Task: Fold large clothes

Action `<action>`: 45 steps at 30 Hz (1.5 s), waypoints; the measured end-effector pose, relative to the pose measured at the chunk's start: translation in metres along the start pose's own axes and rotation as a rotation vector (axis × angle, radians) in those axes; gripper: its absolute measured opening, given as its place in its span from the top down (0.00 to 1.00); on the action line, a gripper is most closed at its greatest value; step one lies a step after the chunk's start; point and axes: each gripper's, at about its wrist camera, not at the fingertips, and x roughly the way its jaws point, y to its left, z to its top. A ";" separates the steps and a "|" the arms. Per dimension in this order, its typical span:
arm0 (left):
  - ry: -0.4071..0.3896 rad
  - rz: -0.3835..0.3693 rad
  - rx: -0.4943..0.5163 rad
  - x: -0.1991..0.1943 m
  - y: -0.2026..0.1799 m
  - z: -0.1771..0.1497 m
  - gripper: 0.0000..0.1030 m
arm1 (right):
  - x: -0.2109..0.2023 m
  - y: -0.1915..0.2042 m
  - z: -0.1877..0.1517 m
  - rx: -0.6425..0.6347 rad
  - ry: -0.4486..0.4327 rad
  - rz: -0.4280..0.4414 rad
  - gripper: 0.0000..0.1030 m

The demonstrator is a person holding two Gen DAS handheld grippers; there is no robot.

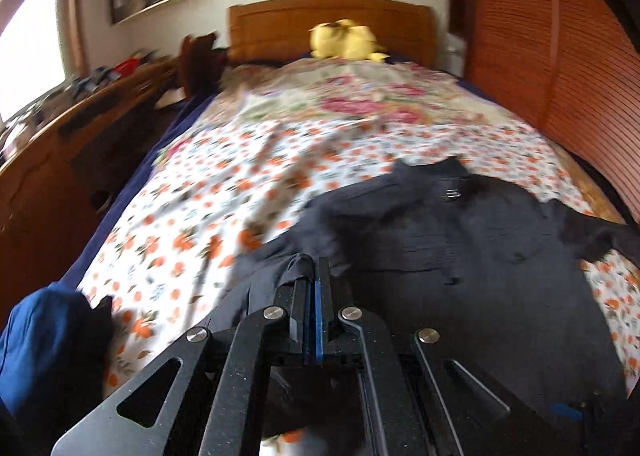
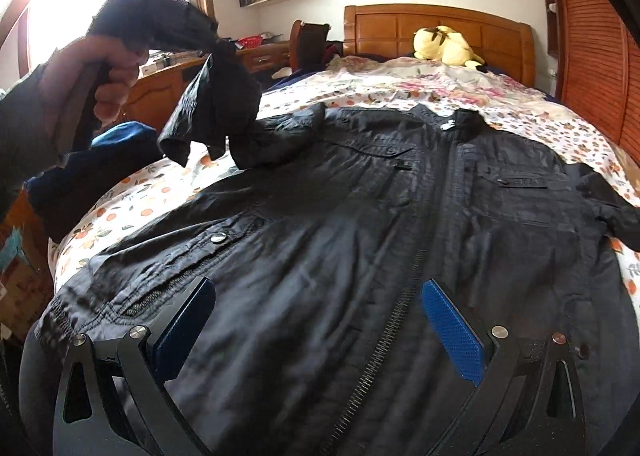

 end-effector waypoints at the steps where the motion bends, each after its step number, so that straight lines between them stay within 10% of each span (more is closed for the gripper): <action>1: -0.007 -0.014 0.014 -0.006 -0.009 0.001 0.99 | -0.003 -0.003 -0.002 0.004 -0.004 -0.004 0.00; 16: 0.001 -0.120 0.115 -0.047 -0.077 -0.057 0.95 | -0.030 -0.016 -0.014 0.053 -0.027 -0.035 0.00; 19: -0.002 -0.138 0.112 -0.053 -0.070 -0.076 0.61 | -0.028 -0.014 -0.014 0.046 -0.021 -0.044 0.00; 25: -0.031 -0.133 0.095 -0.078 -0.050 -0.113 0.26 | -0.029 -0.008 -0.010 0.028 -0.017 -0.060 0.00; 45: -0.074 -0.015 -0.121 -0.137 0.056 -0.203 0.25 | -0.003 0.037 0.016 -0.065 -0.007 0.020 0.00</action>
